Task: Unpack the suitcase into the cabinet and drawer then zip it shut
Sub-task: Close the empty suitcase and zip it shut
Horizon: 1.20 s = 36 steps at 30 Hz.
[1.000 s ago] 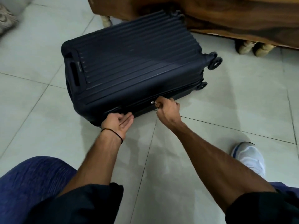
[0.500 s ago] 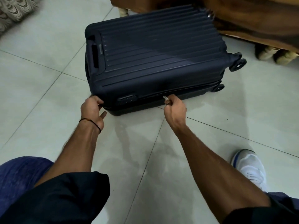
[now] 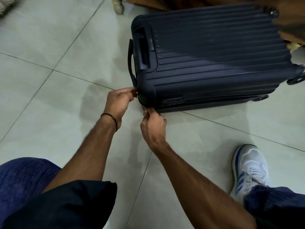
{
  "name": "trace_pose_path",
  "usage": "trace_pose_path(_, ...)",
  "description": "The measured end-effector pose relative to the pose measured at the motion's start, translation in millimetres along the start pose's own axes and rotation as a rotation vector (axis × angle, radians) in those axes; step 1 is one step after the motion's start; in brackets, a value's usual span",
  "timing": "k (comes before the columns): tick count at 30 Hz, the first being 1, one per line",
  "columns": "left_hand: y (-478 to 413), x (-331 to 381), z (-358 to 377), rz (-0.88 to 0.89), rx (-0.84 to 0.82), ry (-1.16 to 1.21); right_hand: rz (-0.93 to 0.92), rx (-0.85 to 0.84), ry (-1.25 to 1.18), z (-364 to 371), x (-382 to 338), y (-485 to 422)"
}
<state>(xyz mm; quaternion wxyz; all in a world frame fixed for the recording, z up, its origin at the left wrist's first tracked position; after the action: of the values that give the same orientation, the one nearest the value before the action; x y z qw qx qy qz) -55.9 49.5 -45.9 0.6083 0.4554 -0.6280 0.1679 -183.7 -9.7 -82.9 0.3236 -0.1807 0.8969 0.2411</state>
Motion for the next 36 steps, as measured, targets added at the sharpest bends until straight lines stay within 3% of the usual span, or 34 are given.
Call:
trace_pose_path(3,-2,-19,-3,-0.112,0.060,-0.037,-0.014,-0.018,-0.016,-1,10,1)
trace_pose_path(9,15,-56,37,-0.297,-0.183,-0.090,-0.002,-0.005,-0.177,6,14,2)
trace_pose_path(16,7,-55,39,-0.197,-0.159,-0.199,-0.097,-0.034,-0.088,6,26,-1)
trace_pose_path(18,3,-50,39,-0.112,-0.132,-0.335,-0.051,0.017,-0.241,-5,31,3)
trace_pose_path(21,2,-46,39,-0.014,-0.114,-0.522,0.231,0.152,-0.693,-26,53,8)
trace_pose_path(24,3,-43,38,0.036,-0.107,-0.688,0.396,0.279,-0.917,-38,62,9)
trace_pose_path(29,-1,-44,37,0.079,-0.107,-0.771,0.484,0.338,-1.089,-36,57,3)
trace_pose_path(36,-4,-47,30,0.069,-0.081,-0.665,0.468,0.251,-1.160,-35,49,-8)
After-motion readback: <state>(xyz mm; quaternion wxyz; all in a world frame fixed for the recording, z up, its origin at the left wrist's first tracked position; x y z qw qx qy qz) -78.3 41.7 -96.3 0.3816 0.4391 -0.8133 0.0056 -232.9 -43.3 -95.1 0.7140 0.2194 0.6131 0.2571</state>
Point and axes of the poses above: each hand's wrist, its own y-axis away from the middle knuckle, its own z-axis out of the palm, x = y × z, the point moved 9 cm from there along -y, towards the middle knuckle, and after that the axes turned 5 degrees about z, right-handed, at the moved point
